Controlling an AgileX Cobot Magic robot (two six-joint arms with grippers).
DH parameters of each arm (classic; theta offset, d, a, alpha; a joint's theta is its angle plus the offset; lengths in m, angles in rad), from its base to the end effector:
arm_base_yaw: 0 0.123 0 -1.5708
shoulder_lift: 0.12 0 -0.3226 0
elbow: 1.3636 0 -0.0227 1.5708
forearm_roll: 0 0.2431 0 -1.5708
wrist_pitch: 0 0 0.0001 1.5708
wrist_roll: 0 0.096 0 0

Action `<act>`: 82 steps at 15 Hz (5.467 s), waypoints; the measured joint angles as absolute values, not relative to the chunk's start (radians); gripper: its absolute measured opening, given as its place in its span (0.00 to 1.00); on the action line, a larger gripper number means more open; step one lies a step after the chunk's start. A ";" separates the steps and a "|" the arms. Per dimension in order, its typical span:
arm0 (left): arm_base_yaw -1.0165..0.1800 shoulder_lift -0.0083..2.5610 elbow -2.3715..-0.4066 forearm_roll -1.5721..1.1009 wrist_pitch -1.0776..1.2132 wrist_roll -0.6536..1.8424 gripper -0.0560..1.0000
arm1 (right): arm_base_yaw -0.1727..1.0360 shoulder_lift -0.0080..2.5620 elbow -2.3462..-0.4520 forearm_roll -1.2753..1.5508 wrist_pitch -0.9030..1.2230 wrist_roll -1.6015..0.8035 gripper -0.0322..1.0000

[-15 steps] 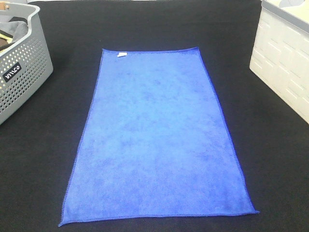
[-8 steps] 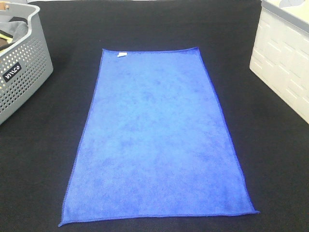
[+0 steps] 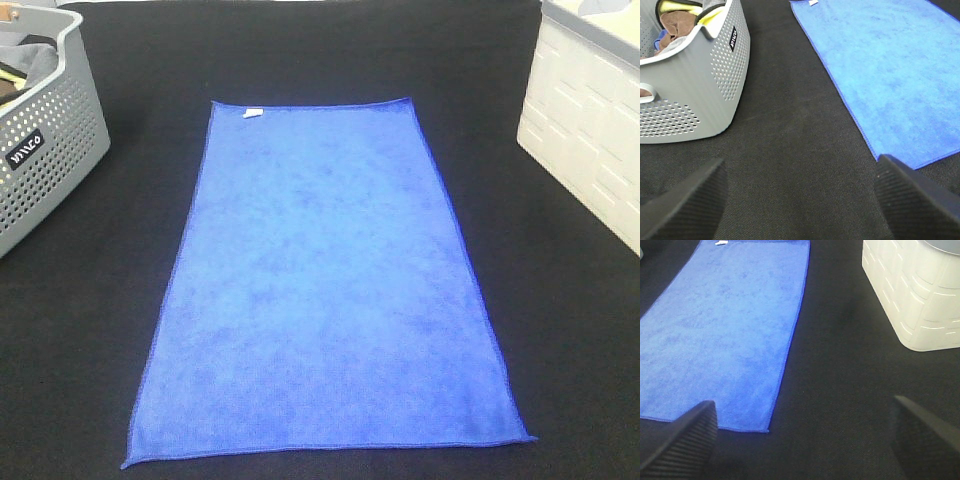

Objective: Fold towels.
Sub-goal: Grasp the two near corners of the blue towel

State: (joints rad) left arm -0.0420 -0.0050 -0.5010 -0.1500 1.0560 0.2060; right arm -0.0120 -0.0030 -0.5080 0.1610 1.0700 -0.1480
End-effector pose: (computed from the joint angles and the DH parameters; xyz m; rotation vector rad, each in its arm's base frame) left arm -0.0467 -0.0105 0.2726 0.2575 2.0090 -0.0756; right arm -0.0473 0.0141 0.2735 -0.1475 2.0280 0.0920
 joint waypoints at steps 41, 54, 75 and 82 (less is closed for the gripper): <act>-0.042 0.425 -0.499 -0.341 0.779 0.013 0.71 | -0.012 0.561 -0.524 0.227 0.960 -0.095 0.85; -0.042 1.425 -0.499 -1.026 0.646 0.659 0.71 | -0.012 1.224 -0.525 0.395 0.696 -0.204 0.85; -0.203 1.918 -0.599 -1.617 0.634 1.222 0.75 | -0.013 1.873 -0.538 1.196 0.708 -0.994 0.64; -0.203 1.958 -0.610 -1.617 0.577 1.223 0.05 | -0.013 1.886 -0.537 1.181 0.632 -0.994 0.03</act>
State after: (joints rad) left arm -0.2030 1.9580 -0.6100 -1.6170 0.5770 1.2230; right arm -0.0130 1.8860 -0.5370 1.1810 0.6320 -0.9940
